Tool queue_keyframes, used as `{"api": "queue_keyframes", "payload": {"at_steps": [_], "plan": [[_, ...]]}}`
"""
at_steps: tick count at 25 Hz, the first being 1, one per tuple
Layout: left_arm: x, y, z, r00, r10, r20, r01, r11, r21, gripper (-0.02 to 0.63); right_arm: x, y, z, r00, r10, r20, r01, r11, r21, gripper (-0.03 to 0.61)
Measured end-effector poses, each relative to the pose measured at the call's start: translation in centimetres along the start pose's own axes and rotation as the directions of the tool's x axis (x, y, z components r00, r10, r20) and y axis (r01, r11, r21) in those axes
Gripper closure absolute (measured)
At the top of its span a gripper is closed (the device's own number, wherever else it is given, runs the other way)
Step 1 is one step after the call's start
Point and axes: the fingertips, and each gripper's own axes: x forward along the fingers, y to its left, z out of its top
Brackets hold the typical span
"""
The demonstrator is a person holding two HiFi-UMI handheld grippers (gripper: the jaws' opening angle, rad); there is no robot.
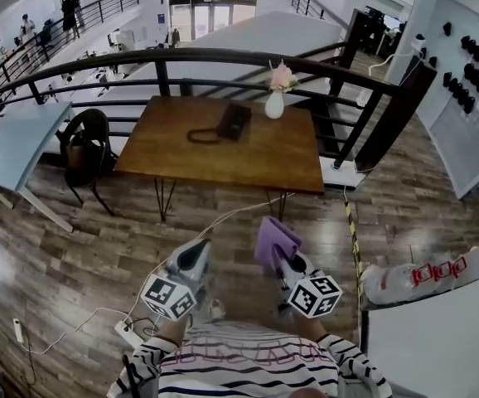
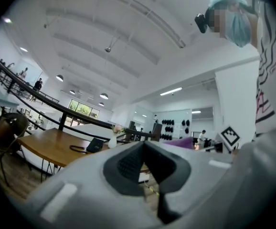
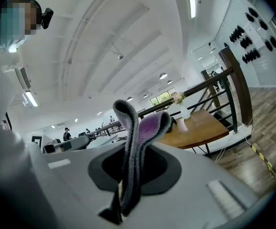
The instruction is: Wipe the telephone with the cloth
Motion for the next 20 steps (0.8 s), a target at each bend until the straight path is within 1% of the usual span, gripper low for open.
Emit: {"api": "queue_keyframes", "payload": {"at_steps": [7,11,15,20], "plan": [[2.6,7.3,1.1,1.0,-0.007,-0.008,0.007,1.0,-0.02,0.614,7.6,-0.6,0.7,1.0,-0.022,-0.02,0.022,1.0,0.013,0.543],[3.9,11.0,1.7,1.0,-0.023,-0.018,0.022,0.999,-0.032,0.614,10.9,-0.9,1.4,0.998,-0.052,-0.018,0.052,0.998,0.018,0.543],[5.7,13.7,1.9,0.999,-0.047,-0.026,0.046,0.998,-0.035,0.614,13.2,-2.2,1.7,0.996,-0.088,-0.012,0.089,0.995,0.039,0.543],[7.9,16.0,1.2,0.998,-0.043,-0.04,0.041,0.997,-0.063,0.614,15.5,-4.4,2.1,0.993,-0.111,-0.033,0.113,0.992,0.058,0.543]]}}
